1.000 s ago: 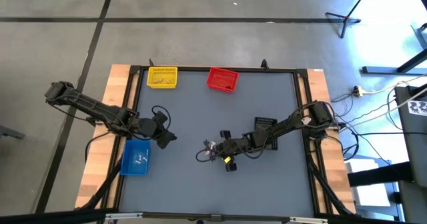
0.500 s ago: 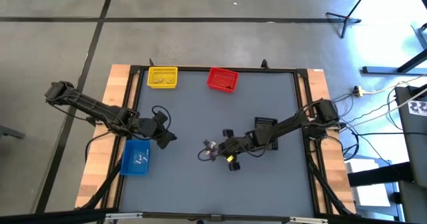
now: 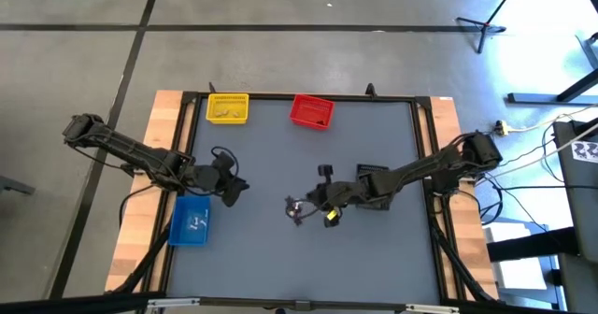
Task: Sort Halloween decoration
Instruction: Put the black spider toy into the red bin
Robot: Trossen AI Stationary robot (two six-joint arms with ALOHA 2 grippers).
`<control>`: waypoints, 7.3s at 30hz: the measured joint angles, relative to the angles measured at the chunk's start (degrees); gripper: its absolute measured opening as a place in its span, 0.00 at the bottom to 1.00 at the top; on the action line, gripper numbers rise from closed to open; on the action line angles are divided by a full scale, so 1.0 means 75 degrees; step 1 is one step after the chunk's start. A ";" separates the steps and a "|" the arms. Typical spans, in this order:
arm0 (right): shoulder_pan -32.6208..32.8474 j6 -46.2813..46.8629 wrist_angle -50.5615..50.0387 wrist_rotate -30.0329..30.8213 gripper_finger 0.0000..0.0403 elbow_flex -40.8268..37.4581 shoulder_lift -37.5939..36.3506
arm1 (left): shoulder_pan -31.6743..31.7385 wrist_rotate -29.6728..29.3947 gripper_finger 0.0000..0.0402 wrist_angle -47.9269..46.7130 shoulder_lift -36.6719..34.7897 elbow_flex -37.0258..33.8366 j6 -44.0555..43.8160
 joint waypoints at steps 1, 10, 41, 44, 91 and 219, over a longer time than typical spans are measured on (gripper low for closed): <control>-0.0019 -0.0215 0.0015 0.0346 0.05 0.0005 -0.0062 | 0.0002 -0.0143 0.28 0.0030 0.0000 0.0000 0.0125; -0.1152 -0.1144 0.0116 0.1686 0.05 0.0005 -0.0190 | 0.0003 -0.1027 0.28 0.1184 0.0000 0.0000 0.2056; -0.5069 -0.1228 0.0223 -0.1033 0.05 0.0022 -0.0001 | 0.0003 -0.1317 0.28 0.2536 0.0000 0.0000 0.4309; -0.5062 -0.1228 0.0391 -0.0980 0.05 0.0022 -0.0001 | 0.0003 -0.1310 0.28 0.2516 0.0000 0.0000 0.4309; -0.5057 -0.1231 0.0493 -0.0984 0.36 0.0022 -0.0004 | 0.0000 -0.0692 0.28 0.5841 0.2640 0.0001 0.5442; -0.5056 -0.0823 0.0450 -0.0984 0.36 0.0017 -0.0010 | 0.0423 -0.0325 0.01 0.6717 0.7245 0.0746 0.6008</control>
